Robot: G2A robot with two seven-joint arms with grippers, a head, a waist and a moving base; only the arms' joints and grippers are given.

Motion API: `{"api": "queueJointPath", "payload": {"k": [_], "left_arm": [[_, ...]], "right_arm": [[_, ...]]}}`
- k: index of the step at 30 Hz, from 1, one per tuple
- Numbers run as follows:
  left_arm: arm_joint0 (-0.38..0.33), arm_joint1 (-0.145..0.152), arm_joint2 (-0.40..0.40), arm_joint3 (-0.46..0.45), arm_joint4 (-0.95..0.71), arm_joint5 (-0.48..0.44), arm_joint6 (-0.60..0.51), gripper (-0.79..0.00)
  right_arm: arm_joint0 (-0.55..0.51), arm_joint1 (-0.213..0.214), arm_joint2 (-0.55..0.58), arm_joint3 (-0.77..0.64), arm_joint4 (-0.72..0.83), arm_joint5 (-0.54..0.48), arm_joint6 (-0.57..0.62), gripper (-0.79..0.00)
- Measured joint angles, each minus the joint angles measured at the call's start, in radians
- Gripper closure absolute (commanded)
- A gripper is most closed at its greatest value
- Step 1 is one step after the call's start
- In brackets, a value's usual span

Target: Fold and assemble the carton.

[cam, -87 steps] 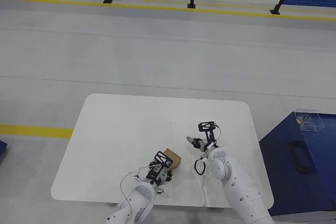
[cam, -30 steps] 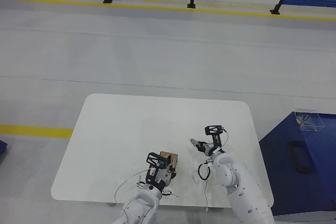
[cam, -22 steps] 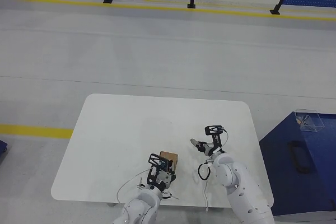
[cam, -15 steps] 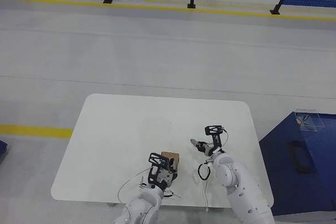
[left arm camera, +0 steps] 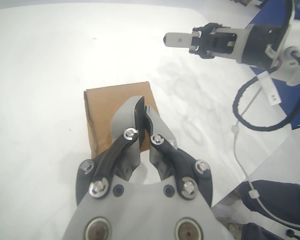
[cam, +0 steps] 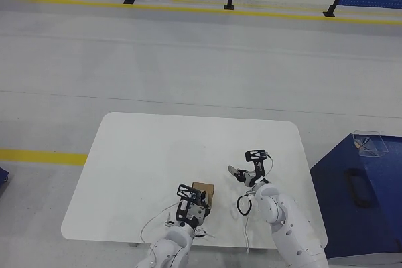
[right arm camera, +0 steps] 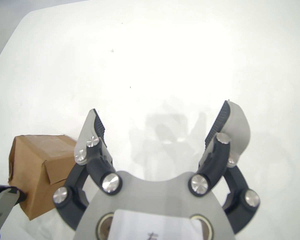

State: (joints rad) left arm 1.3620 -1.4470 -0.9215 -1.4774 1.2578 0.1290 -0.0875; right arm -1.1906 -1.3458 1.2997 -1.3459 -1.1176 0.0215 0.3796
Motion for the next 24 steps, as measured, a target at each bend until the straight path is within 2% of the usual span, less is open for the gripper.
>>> {"api": "queueJointPath", "payload": {"k": [3, 7, 8, 9, 10, 12, 16, 19, 24], "left_arm": [[0.023, -0.001, -0.009, -0.049, -0.038, -0.022, 0.071, 0.000], [0.110, 0.012, -0.050, -0.150, -0.060, -0.092, 0.258, 0.000], [0.133, 0.015, -0.060, -0.167, -0.065, -0.104, 0.309, -0.542], [0.155, 0.017, -0.068, -0.179, -0.070, -0.115, 0.361, -0.785], [0.172, 0.018, -0.074, -0.187, -0.074, -0.121, 0.424, -0.006], [0.174, 0.018, -0.074, -0.187, -0.074, -0.121, 0.471, -0.035], [0.171, 0.018, -0.073, -0.186, -0.074, -0.120, 0.412, -0.312], [0.171, 0.018, -0.073, -0.186, -0.074, -0.120, 0.412, -0.488], [0.171, 0.018, -0.073, -0.186, -0.074, -0.120, 0.412, -0.694]], "right_arm": [[0.000, 0.000, 0.000, 0.000, 0.000, 0.000, 0.000, -0.785], [0.000, 0.000, 0.000, 0.000, 0.000, 0.000, 0.000, -0.785], [0.000, 0.000, 0.000, 0.000, 0.000, 0.000, 0.000, -0.785], [0.000, 0.000, 0.000, 0.000, 0.000, 0.000, 0.000, -0.785], [0.000, 0.000, 0.000, 0.000, 0.000, 0.000, 0.000, -0.785], [0.000, 0.000, 0.000, 0.000, 0.000, 0.000, 0.000, -0.785], [0.000, 0.000, 0.000, 0.000, 0.000, 0.000, 0.000, -0.785], [0.000, 0.000, 0.000, 0.000, 0.000, 0.000, 0.000, -0.784], [0.000, 0.000, 0.000, 0.000, 0.000, 0.000, 0.000, -0.785]]}}
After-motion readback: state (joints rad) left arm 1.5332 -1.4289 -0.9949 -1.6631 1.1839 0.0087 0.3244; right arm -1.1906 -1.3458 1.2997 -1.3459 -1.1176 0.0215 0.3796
